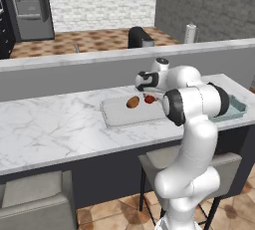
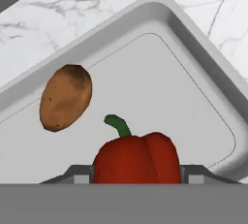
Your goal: Place the cold items (potato and bell pepper) from the fridge in one tupperware on the dining counter. Place the warm items (kebab skewer and hot dog) in the stove area in another tupperware.
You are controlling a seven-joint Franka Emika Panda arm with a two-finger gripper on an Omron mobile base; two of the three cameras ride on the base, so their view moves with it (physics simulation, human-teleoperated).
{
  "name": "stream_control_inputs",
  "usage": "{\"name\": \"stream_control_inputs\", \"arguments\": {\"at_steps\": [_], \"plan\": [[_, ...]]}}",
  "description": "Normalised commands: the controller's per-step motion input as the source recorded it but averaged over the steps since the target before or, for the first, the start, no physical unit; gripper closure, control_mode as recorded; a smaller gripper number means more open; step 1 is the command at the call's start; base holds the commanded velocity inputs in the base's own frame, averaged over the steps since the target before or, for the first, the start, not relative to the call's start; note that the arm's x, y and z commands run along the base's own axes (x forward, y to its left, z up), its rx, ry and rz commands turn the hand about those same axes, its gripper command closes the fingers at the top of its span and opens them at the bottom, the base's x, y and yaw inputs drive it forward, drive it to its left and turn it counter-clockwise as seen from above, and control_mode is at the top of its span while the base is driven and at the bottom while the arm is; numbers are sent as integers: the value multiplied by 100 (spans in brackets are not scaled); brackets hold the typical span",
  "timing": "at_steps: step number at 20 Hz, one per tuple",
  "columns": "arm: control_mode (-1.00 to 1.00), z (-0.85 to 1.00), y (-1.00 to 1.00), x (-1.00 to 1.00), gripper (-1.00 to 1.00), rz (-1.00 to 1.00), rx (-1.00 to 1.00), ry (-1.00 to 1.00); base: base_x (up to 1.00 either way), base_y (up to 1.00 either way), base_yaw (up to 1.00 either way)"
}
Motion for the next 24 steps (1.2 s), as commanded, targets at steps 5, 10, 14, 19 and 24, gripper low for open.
{"name": "stream_control_inputs", "arguments": {"at_steps": [5, 10, 14, 19, 24], "plan": [[-100, -38, 0, 75, 100, 3, -1, 13, 0, 0, 0], [-100, -54, -11, 43, 100, 1, -1, 14, 0, 0, 0], [-100, -42, -29, 11, 100, 0, 0, 5, 0, 0, 0], [-100, -25, -30, 0, 100, 0, 0, 0, 0, 0, 0], [-100, -4, -14, -4, -100, 0, 0, -3, 0, 0, 0]]}}
